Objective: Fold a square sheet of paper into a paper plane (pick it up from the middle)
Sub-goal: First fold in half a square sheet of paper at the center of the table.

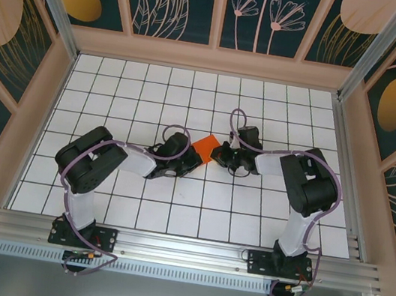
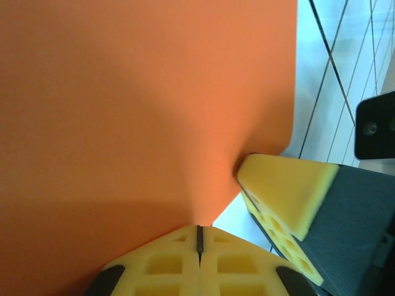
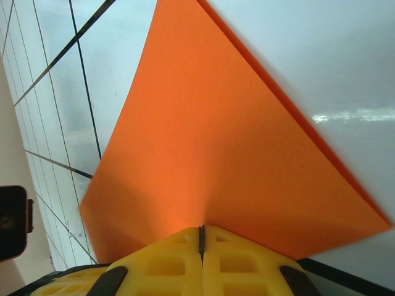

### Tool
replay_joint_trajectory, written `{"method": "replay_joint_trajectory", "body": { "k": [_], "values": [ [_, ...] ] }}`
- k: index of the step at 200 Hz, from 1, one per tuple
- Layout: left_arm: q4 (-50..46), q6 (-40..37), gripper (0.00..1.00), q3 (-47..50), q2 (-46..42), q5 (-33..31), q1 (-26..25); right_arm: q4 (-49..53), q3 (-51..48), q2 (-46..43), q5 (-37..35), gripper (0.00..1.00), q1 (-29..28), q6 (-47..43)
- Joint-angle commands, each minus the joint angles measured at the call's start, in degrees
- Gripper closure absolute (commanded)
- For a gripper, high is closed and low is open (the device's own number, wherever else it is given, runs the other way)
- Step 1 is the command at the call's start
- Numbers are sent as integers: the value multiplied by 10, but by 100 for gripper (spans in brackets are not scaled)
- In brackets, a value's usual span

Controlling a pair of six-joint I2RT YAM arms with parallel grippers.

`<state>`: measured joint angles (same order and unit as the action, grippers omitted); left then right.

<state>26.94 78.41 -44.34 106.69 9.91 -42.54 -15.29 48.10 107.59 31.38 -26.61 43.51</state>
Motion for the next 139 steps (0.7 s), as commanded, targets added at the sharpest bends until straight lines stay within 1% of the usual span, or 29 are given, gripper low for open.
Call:
{"method": "replay_joint_trajectory", "body": {
  "k": [1,36,90,139],
  "values": [
    [22,41,100,15,12,-16,-6,7,-10,32,-29,100,-2,6],
    [1,64,100,40,4,-42,-10,16,-10,36,-38,100,-1,7],
    [-35,96,100,100,-39,-80,-10,36,-16,47,-62,100,8,4],
    [-107,103,100,131,-82,-99,-10,43,-18,53,-71,100,16,2]
  ]
}}
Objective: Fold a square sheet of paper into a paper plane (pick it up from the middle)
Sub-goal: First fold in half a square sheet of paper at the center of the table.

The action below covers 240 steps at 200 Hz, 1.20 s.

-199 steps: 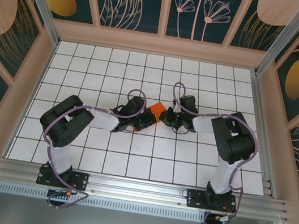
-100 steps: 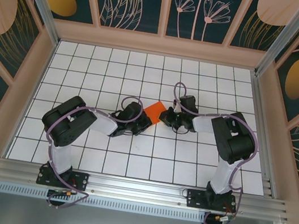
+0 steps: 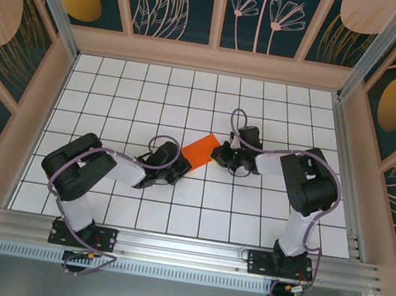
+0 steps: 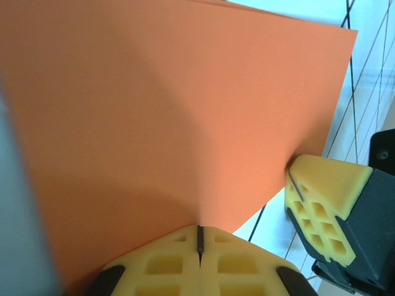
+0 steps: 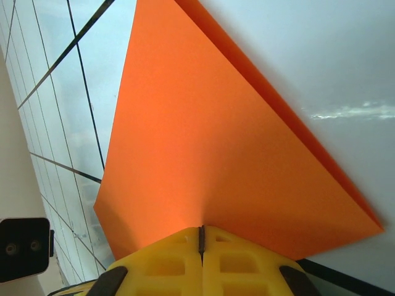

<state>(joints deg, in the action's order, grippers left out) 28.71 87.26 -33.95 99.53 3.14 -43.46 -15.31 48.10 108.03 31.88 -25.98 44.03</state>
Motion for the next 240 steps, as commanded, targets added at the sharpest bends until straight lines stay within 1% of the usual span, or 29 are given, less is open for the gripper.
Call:
{"method": "replay_joint_trajectory", "body": {
  "k": [1,22,56,79,92,114,131,155,179,210,225,240],
  "values": [
    [-126,14,100,27,-10,-33,-1,43,-18,49,-76,100,10,-3],
    [-160,4,100,31,-47,-44,-1,43,-19,48,-77,100,13,-3],
    [-184,-13,99,25,-73,-57,-1,41,-13,48,-80,100,14,-9],
    [-214,-56,95,-6,-89,-78,-1,40,0,38,-72,100,13,-23],
    [-258,-98,91,-44,-98,-99,0,43,11,25,-66,100,13,-39],
    [-316,-178,80,-100,-115,-122,15,70,45,-4,-63,100,5,-72],
    [-338,-220,73,-119,-126,-111,45,107,75,-25,-87,100,-13,-95],
    [-345,-265,62,-124,-138,-79,99,155,118,-35,-132,100,-50,-106],
    [-365,-298,53,-133,-140,-65,139,185,155,-16,-165,100,-97,-100],
    [-372,-315,41,-128,-144,-46,187,207,212,38,-170,99,-144,-89],
    [-372,-320,33,-125,-146,-40,200,220,242,66,-167,100,-159,-91],
    [-372,-325,30,-124,-144,-35,207,235,267,92,-165,100,-170,-96]
  ]
}}
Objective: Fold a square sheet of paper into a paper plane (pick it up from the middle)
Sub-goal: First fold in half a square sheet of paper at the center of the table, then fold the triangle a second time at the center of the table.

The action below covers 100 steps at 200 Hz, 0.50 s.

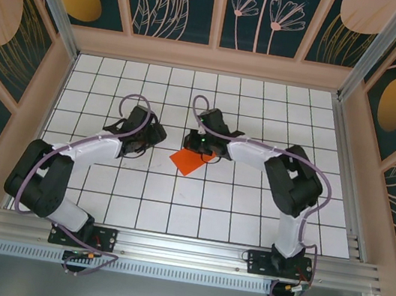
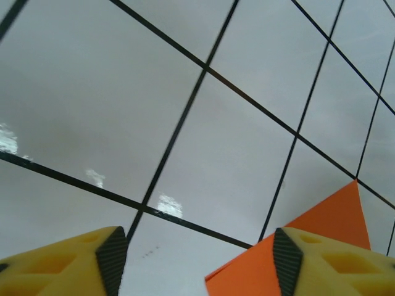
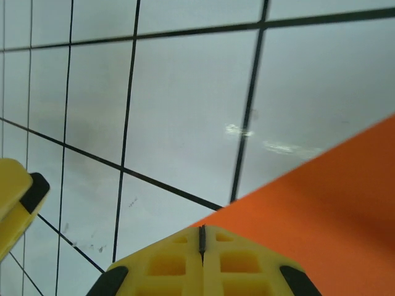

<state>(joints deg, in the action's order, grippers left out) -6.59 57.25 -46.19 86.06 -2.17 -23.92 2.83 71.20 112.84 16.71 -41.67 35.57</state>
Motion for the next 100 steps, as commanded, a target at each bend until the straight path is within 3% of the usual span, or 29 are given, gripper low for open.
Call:
{"method": "replay_joint_trajectory", "body": {
  "k": [1,43,100],
  "values": [
    [-19,-25,30,-2,-9,18,12,55,38,45,-13,100,-14,-12],
    [-28,-33,17,-3,-10,12,21,103,75,86,-5,100,-37,-42],
    [-43,-54,5,-18,-9,2,24,175,-11,37,15,100,-40,-184]
  ]
}}
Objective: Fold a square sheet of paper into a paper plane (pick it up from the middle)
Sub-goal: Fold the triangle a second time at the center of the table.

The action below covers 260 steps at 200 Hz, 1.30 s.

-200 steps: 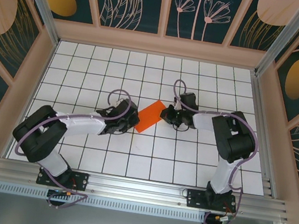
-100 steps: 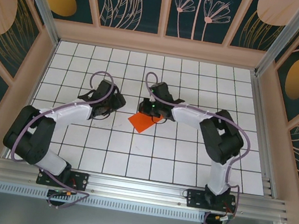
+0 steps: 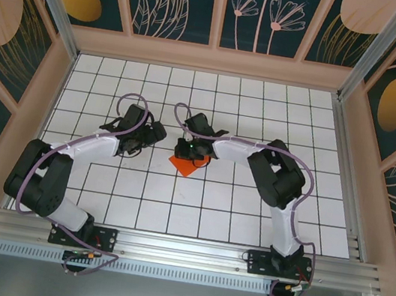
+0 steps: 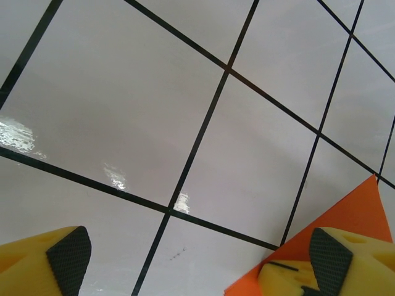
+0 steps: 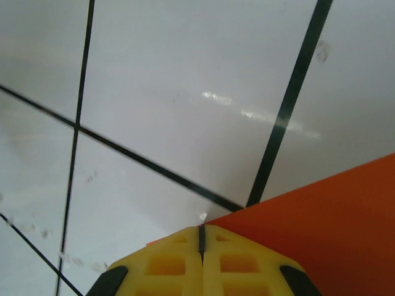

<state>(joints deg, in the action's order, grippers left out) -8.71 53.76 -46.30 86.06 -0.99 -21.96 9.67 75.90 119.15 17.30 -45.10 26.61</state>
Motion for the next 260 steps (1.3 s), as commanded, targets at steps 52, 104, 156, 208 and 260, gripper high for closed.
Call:
{"method": "replay_joint_trajectory", "body": {
  "k": [52,104,156,208,260],
  "values": [
    [7,-32,3,-18,8,42,4,61,-118,-153,14,87,70,-47],
    [61,-39,3,-4,13,163,2,54,-131,-166,-93,66,90,87],
    [90,-19,9,8,22,226,-40,38,-104,-106,-78,67,110,135],
    [129,42,14,-10,82,236,-106,25,-146,-91,-42,68,134,139],
    [129,72,18,-12,100,245,-132,-9,-204,-89,10,68,163,156]
  ]
}}
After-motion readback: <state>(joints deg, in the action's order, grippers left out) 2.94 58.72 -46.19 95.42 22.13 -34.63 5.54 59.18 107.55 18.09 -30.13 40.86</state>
